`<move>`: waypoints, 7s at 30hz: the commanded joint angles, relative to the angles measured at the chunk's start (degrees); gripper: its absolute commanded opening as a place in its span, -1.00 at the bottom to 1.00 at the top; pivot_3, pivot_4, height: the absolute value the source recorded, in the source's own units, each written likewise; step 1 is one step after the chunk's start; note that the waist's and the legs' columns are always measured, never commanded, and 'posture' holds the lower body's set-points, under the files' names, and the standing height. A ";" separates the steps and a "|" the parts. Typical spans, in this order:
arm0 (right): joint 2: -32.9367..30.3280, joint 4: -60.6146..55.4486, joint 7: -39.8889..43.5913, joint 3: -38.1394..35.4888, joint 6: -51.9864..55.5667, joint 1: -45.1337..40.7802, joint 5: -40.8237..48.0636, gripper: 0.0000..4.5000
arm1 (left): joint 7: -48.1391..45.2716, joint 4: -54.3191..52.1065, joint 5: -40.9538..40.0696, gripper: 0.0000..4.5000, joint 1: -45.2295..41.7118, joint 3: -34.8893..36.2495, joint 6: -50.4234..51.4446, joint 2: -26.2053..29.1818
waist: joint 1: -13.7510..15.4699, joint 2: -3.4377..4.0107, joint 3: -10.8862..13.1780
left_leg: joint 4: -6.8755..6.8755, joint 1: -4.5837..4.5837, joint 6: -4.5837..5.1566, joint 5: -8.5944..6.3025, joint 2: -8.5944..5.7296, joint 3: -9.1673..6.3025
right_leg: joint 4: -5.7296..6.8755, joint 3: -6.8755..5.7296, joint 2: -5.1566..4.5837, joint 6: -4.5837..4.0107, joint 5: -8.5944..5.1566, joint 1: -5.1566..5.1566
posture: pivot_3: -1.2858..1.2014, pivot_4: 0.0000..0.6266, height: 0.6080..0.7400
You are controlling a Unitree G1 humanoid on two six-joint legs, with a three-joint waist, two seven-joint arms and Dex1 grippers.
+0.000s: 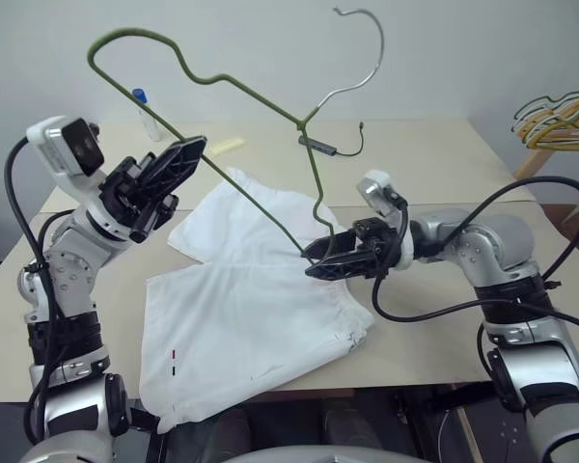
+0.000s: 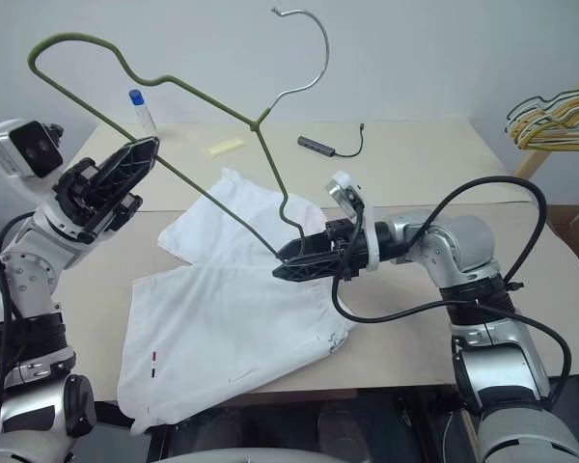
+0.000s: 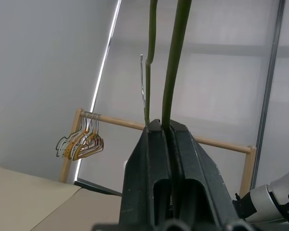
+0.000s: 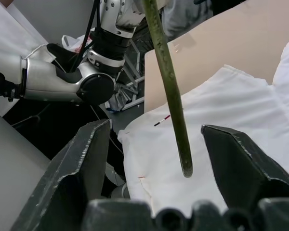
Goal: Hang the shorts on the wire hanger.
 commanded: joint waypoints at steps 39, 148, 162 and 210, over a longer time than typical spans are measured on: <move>-19.23 -2.08 -13.94 -23.87 27.65 24.10 12.45 -1.00 | 3.21 -7.12 34.05 0.99 10.31 -17.46 -12.94 6.98 | 0.05 0.07 0.03 | -0.01 -0.02 0.01 -0.01 -0.02 0.15 | -0.07 0.09 0.01 0.03 -0.03 0.01 | -0.04 -1.00 1.00; -18.23 -3.21 -3.54 0.35 -9.77 10.56 -23.55 -1.00 | 3.30 3.48 43.05 0.99 1.67 -13.37 -25.85 12.14 | 2.10 0.11 0.02 | 0.05 0.08 0.09 -0.05 -0.05 0.15 | -0.04 0.09 -0.01 0.05 -0.01 0.07 | -0.01 -1.00 1.00; -16.17 -10.58 -6.71 9.96 -18.16 6.34 -35.23 -1.00 | -23.81 19.24 46.43 0.99 -15.97 -22.21 -39.27 15.24 | 1.58 0.11 0.02 | 0.05 0.01 0.09 -0.05 -0.04 0.16 | -0.01 0.08 0.02 0.04 -0.01 -0.02 | 0.01 -1.00 1.00; -15.02 -18.10 -6.81 11.20 -13.63 2.66 -36.29 -1.00 | -30.59 46.43 55.40 -0.25 -28.65 -36.54 -51.32 8.39 | 0.41 0.11 0.02 | 0.10 -0.15 0.10 -0.04 -0.04 0.08 | 0.07 0.04 0.02 0.04 -0.01 -0.16 | -0.04 -1.00 1.00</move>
